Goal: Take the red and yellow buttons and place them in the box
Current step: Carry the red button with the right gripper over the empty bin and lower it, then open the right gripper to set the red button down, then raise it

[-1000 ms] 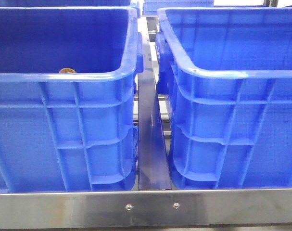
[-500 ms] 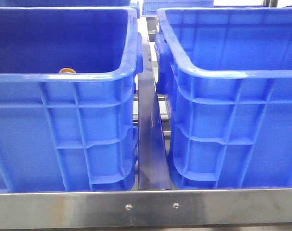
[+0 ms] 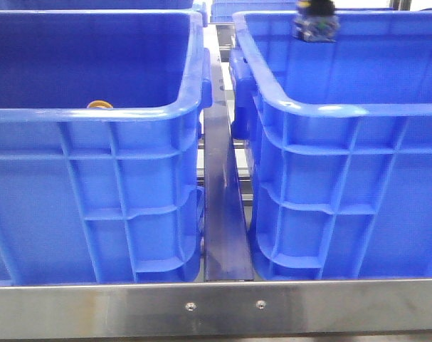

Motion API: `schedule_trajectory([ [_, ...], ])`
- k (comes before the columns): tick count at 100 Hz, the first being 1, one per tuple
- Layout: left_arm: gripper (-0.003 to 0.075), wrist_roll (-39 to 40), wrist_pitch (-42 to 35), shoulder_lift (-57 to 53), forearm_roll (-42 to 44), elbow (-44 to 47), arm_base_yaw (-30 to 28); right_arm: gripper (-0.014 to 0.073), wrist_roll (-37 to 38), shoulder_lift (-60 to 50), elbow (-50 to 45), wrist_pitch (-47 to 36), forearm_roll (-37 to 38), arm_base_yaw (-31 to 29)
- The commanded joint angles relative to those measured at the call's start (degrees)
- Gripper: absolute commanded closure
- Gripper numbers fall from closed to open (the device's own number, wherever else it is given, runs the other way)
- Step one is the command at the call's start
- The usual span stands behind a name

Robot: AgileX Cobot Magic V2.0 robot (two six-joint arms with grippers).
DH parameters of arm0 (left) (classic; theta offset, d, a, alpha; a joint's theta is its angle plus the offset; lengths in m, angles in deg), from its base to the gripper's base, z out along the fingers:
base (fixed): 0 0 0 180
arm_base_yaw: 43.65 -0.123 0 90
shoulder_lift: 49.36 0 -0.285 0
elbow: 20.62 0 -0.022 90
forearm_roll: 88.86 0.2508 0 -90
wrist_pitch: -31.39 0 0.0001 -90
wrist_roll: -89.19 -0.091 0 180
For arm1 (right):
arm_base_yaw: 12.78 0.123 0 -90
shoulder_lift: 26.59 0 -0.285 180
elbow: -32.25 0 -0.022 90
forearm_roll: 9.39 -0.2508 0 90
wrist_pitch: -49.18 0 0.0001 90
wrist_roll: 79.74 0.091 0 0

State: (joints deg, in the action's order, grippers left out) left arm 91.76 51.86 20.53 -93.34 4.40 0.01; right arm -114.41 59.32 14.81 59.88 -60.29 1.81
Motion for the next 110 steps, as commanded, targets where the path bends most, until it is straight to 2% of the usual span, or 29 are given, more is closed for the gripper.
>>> schedule_trajectory([
  [1,0.0219,0.13,-4.41,-1.29,-0.08,-1.58,0.37,0.0339,-1.89,-0.73,0.03,-8.99,-1.34,-0.34],
  [34,0.0219,0.13,-4.51,-1.29,-0.08,-1.58,0.37,0.0339,-4.16,7.65,-0.03,-20.05,-1.34,-0.73],
  [85,0.0219,0.13,-4.51,-1.29,-0.08,-1.58,0.37,0.0339,-3.97,14.9,0.24,-19.14,-3.24,-5.7],
  [110,0.0219,0.13,-4.51,-1.29,-0.08,-1.58,0.37,0.0339,-3.74,19.17,5.62,-18.18,-3.24,-5.7],
])
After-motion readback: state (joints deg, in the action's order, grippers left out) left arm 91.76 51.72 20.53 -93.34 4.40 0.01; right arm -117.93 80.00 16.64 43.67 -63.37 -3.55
